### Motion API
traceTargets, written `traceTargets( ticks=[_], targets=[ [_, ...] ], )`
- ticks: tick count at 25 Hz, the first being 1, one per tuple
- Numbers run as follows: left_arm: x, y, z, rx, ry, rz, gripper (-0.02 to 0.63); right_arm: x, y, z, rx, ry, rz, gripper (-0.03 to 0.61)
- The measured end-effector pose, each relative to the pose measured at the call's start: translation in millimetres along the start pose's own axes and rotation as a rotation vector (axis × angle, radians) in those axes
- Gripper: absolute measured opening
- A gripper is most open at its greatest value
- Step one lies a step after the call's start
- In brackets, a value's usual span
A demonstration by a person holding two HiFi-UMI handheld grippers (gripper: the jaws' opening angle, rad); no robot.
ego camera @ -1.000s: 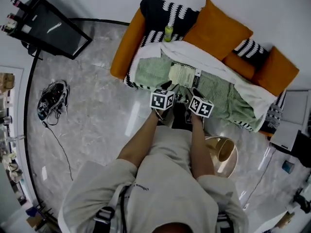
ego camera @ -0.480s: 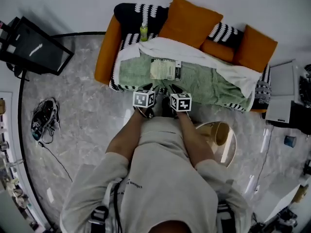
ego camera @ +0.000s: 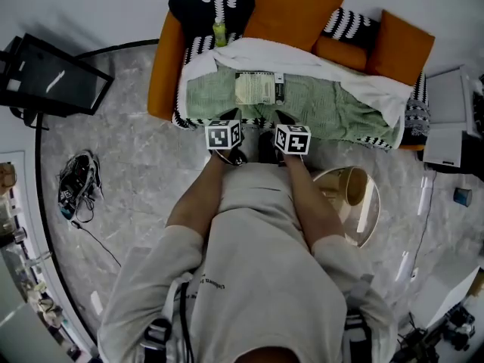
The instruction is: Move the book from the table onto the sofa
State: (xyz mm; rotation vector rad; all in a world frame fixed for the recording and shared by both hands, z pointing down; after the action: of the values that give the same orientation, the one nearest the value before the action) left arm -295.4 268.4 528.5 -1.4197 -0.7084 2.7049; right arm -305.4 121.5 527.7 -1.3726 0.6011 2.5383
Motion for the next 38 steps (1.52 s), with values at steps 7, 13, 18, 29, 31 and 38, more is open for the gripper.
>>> traceTargets(
  ticks=[7,13,18,29,31,38],
  targets=[
    [0,10,4,-0.027,-0.004,0.003,0.011,-1,9,0,-0.006,-0.003,0.024,0.006],
    [-7,7,4,-0.015,-0.012,-0.028,0.011,-6,11,0,-0.004,-0.032,0.021,0.006],
    [-9,1,-1,-0.011,-0.011,-0.044,0.011,-10,9,2,-0.003,-0.052,0.009,0.006],
    [-19,-5,-3,-0.003,-0.050,-0.107,0.009,-12,17,1,-0.061,-0.068,0.016,0.006],
    [-19,-3,-4,-0.008,-0.059,-0.110,0.011,-11,15,0,-0.059,-0.068,0.000,0.006],
    [-19,-3,-3,-0.006,-0.061,-0.119,0.009,-11,18,0,-0.066,-0.078,-0.010,0.006]
  ],
)
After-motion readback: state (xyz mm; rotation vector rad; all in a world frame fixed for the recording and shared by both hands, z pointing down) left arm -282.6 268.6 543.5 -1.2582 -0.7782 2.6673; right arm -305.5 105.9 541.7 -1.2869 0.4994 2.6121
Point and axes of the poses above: the fingertips, and each gripper's own axes: z forward along the fingers, y to its right, x out of its top, the point moved 2 cm from there along -z, backward along the fingers, and after that the axes turned 11 degrees about y, right-handed, at the moved point
